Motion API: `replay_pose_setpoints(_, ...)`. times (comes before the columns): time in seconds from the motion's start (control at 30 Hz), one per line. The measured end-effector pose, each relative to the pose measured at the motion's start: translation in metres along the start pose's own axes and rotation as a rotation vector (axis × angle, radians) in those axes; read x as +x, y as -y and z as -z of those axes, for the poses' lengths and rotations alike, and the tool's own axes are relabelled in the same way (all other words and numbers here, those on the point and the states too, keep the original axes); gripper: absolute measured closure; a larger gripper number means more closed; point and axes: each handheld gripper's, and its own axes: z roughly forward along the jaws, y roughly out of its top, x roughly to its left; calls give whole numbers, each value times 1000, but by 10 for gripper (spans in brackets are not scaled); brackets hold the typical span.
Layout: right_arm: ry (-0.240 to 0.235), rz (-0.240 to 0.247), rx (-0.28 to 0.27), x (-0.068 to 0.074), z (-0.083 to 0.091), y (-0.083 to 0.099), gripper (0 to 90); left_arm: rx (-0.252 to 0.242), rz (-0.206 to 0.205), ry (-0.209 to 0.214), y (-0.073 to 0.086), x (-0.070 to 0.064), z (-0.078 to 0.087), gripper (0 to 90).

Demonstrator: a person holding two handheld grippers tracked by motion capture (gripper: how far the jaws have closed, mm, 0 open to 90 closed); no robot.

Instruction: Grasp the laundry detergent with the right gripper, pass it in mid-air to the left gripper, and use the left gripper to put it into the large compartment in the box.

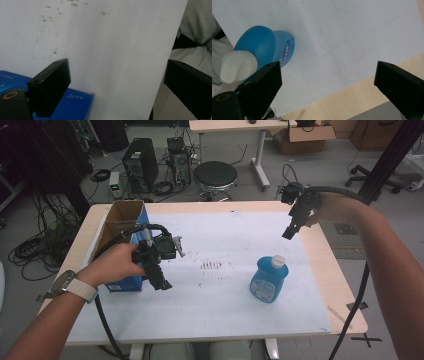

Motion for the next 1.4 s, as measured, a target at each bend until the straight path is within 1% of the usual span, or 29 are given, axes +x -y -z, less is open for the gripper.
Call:
replay_pose_setpoints(0.23, 7, -6, -10, 4, 5, 3, 70, -2, 0, -6, -2, 0, 3, 77)
replay_pose_setpoints(0.3, 13, -21, -13, 6, 7, 5, 68, -5, 2, -5, -3, -1, 3, 77)
replay_pose_setpoints(0.33, 13, -21, -13, 6, 7, 5, 68, -6, 6, -6, -3, -1, 3, 77)
replay_pose_setpoints(0.37, 12, -30, -14, 8, 9, 7, 67, 0, -2, -7, -3, -1, 3, 77)
replay_pose_setpoints(0.5, 13, -33, -15, 12, 11, 10, 68, -4, 0, -8, -3, -2, 3, 77)
replay_pose_setpoints(0.57, 14, -43, -23, 17, 14, 13, 64, -7, 3, -10, -3, -1, 4, 77)
replay_pose_setpoints(0.63, 14, -44, -26, 19, 15, 14, 64, -7, 2, -10, -3, -1, 4, 77)
replay_pose_setpoints(0.7, 18, -43, -27, 26, 17, 17, 64, -12, 1, -14, -3, -1, 5, 77)
replay_pose_setpoints(0.73, 18, -43, -27, 26, 17, 17, 64, -12, 1, -14, -3, -1, 5, 77)
replay_pose_setpoints(0.8, 17, -53, -40, 32, 20, 21, 64, -14, 1, -18, -3, -2, 5, 77)
replay_pose_setpoints(0.9, 14, -64, -43, 36, 22, 24, 65, -14, 1, -20, -2, -3, 5, 77)
replay_pose_setpoints(0.93, 16, -72, -43, 40, 24, 27, 64, -17, 1, -21, -2, -3, 5, 77)
replay_pose_setpoints(0.97, 16, -72, -43, 40, 24, 27, 64, -17, 1, -21, -2, -3, 5, 77)
replay_pose_setpoints(1.03, 11, -85, -53, 44, 25, 31, 63, -18, -1, -27, -2, -4, 5, 77)
replay_pose_setpoints(1.07, 11, -85, -53, 44, 25, 31, 63, -18, -1, -27, -2, -4, 5, 77)
replay_pose_setpoints(1.17, 11, -112, -54, 48, 26, 35, 63, -16, -2, -30, -3, -5, 5, 77)
replay_pose_setpoints(1.23, 12, -127, -52, 54, 25, 39, 64, -24, -3, -32, -3, -6, 5, 77)
replay_pose_setpoints(1.3, 8, -133, -52, 56, 25, 40, 64, -24, -4, -33, -3, -6, 5, 77)
replay_pose_setpoints(1.37, 5, -149, -48, 62, 24, 43, 63, -25, -4, -32, -4, -6, 5, 77)
replay_pose_setpoints(1.4, 5, -149, -48, 62, 24, 43, 63, -25, -4, -32, -4, -6, 5, 77)
